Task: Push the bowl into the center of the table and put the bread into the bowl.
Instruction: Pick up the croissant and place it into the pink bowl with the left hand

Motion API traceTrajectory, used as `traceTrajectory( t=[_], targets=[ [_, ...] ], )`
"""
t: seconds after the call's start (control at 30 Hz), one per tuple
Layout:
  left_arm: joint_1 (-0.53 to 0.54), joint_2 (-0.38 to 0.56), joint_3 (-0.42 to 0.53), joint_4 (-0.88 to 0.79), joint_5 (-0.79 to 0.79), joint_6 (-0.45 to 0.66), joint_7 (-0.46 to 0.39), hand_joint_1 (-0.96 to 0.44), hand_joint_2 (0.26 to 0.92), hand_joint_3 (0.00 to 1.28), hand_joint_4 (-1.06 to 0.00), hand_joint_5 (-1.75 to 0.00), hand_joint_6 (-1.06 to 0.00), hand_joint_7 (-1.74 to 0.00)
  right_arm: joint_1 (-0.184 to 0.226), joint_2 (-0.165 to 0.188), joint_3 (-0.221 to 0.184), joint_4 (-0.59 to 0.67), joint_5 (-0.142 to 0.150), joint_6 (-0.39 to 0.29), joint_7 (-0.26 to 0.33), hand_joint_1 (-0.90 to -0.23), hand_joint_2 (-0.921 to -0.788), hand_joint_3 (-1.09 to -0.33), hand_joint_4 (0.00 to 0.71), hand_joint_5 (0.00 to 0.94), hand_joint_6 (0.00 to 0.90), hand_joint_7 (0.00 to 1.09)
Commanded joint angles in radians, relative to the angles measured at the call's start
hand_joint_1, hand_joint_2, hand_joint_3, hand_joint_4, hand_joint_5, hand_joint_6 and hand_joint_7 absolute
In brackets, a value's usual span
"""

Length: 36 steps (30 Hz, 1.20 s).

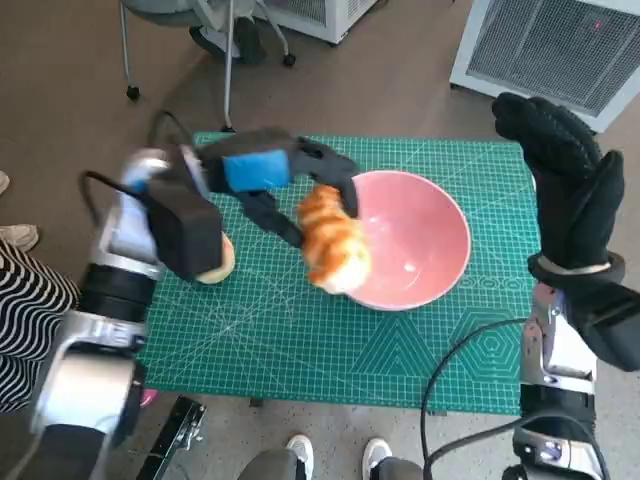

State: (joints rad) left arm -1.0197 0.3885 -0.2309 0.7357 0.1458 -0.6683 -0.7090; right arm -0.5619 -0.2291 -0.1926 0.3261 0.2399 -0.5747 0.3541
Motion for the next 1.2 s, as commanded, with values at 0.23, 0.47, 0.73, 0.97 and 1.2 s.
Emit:
traceTrajectory(
  t=[0.23,0.47,0.73,0.97,1.2],
  targets=[
    [-0.125,-0.098,-0.085,0.176,0.204,-0.073,0.207,0.0,0.92,0.09,-0.63,-1.15,-0.65,-1.22,0.025,-0.001,-0.006,0.008,0.02,0.002,0.011,-0.711,-0.921,-0.72,0.155,0.001,0.078,0.4],
    [-0.189,-0.156,-0.161,0.32,0.34,-0.048,0.361,0.0,0.92,0.08,-0.65,-1.2,-0.64,-1.17,0.032,-0.005,-0.012,0.003,0.028,0.004,0.012,-0.726,-0.921,-0.717,0.158,0.002,0.08,0.4],
    [-0.232,-0.23,-0.208,0.441,0.399,0.031,0.428,0.0,0.918,0.08,-0.69,-1.27,-0.64,-1.06,0.043,-0.007,-0.01,-0.018,0.033,0.011,0.006,-0.723,-0.921,-0.716,0.158,0.002,0.08,0.4],
    [-0.24,-0.281,-0.232,0.496,0.43,0.1,0.482,0.0,0.92,0.09,-0.7,-1.22,-0.59,-1.14,0.048,0.0,-0.007,-0.032,0.032,0.02,0.0,-0.716,-0.921,-0.716,0.158,0.002,0.081,0.4],
    [-0.23,-0.304,-0.253,0.515,0.46,0.151,0.538,0.0,0.921,0.17,-0.6,-1.26,-0.48,-1.31,0.053,0.003,-0.007,-0.04,0.033,0.026,-0.002,-0.718,-0.921,-0.715,0.159,0.002,0.081,0.4]
  ],
)
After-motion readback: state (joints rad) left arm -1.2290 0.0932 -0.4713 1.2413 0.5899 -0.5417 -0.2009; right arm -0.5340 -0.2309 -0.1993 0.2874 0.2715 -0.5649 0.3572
